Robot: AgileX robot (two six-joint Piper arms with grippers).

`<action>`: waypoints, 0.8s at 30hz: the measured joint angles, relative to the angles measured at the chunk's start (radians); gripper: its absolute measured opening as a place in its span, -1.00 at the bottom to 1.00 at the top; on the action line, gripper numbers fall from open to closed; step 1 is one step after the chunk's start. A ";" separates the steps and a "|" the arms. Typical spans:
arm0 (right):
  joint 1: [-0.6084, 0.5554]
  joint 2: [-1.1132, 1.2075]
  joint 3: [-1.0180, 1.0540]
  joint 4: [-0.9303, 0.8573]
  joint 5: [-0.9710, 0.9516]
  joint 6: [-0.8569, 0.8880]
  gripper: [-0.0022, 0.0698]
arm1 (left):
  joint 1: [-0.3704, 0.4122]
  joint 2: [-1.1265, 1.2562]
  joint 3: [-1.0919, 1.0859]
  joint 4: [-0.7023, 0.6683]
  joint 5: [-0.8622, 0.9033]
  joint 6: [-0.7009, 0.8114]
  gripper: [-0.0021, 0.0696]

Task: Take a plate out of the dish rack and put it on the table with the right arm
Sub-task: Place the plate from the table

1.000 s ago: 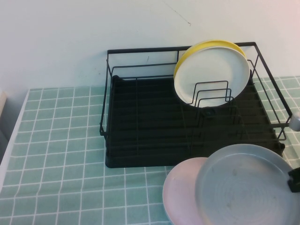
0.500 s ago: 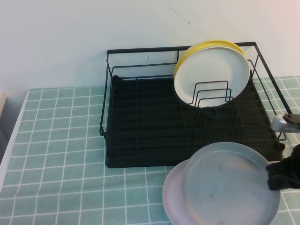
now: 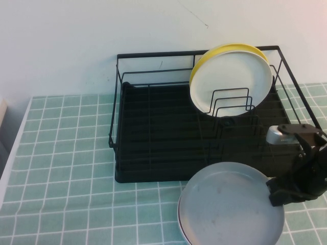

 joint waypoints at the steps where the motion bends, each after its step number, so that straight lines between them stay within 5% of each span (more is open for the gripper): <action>1: 0.000 0.008 -0.002 0.000 0.001 0.000 -0.78 | 0.000 0.000 0.000 0.000 0.000 0.000 -0.95; 11: 0.000 0.014 -0.006 -0.045 0.022 -0.007 -0.11 | 0.000 0.000 0.000 0.000 0.000 0.000 -0.95; 15: 0.000 0.012 -0.006 -0.086 0.059 -0.007 -0.03 | 0.000 0.000 0.000 0.000 0.000 0.000 -0.95; 18: 0.000 -0.002 -0.006 -0.126 0.100 -0.007 -0.12 | 0.000 0.000 0.000 0.000 0.000 0.000 -0.95; 24: 0.000 -0.121 -0.043 -0.231 0.194 -0.002 -0.80 | 0.000 0.000 0.000 0.000 0.000 0.000 -0.95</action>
